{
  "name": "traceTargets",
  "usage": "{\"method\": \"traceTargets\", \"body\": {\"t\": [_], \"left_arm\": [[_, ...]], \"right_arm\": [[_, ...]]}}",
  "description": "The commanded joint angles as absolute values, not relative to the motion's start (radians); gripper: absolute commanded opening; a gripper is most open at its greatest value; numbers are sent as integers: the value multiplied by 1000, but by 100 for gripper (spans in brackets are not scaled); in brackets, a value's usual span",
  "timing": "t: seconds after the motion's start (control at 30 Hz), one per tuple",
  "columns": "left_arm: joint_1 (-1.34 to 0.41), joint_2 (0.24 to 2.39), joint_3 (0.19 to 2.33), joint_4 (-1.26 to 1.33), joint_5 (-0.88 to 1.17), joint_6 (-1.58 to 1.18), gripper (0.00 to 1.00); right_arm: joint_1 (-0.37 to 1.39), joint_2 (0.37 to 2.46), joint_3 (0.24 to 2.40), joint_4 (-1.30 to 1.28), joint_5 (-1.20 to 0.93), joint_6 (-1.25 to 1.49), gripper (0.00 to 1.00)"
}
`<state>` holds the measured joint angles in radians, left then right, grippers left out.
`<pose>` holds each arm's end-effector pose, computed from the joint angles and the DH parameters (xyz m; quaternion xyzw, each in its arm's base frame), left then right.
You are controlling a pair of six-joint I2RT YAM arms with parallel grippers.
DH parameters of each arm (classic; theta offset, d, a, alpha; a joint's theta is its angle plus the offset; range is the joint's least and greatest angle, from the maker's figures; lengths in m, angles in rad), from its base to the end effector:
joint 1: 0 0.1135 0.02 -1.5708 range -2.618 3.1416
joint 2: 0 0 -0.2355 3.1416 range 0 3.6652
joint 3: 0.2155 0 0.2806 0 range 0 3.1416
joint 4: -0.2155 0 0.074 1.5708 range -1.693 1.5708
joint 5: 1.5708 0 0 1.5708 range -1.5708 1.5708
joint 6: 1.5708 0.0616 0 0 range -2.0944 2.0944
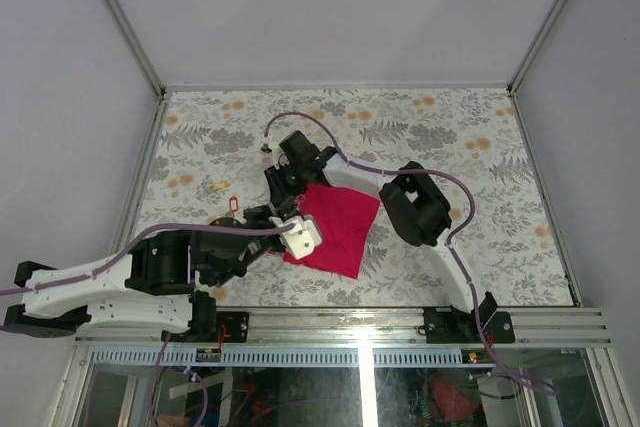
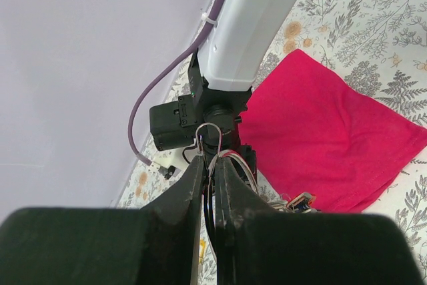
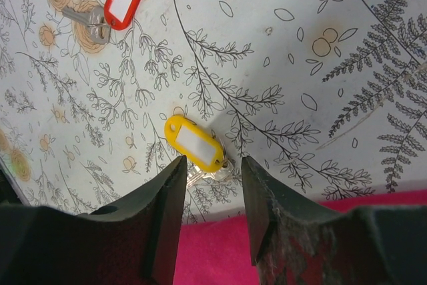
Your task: Put the keys on the keyring
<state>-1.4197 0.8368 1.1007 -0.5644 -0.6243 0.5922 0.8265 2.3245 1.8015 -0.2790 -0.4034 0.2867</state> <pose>0.0702 -0.2216 0.3811 0.5496 0.5640 -0.0007 0.6164 0.3477 0.4132 0.1064 -0.3146 0.8553 0.3518 0.2138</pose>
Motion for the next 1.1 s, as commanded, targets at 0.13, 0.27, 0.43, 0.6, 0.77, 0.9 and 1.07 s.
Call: {"method": "traceTargets", "body": {"t": [0.13, 0.27, 0.43, 0.6, 0.77, 0.9, 1.07], "left_arm": [[-1417, 830, 1114, -541, -659, 609, 0], [-1417, 826, 1112, -539, -662, 611, 0], [-1418, 826, 1110, -538, -665, 613, 0], [-1416, 825, 1107, -538, -669, 613, 0], [-1417, 829, 1106, -540, -672, 616, 0], [-1417, 829, 1105, -537, -675, 620, 0], [-1418, 834, 1093, -534, -688, 627, 0]], "right_arm": [[814, 2390, 1882, -313, -407, 292, 45], [809, 2402, 1891, -315, -429, 303, 43], [808, 2416, 1899, -310, -457, 311, 38], [808, 2430, 1908, -311, -465, 316, 35], [806, 2438, 1916, -313, -465, 317, 29], [805, 2440, 1916, -314, -465, 316, 21], [804, 2432, 1913, -311, -474, 314, 7]]}}
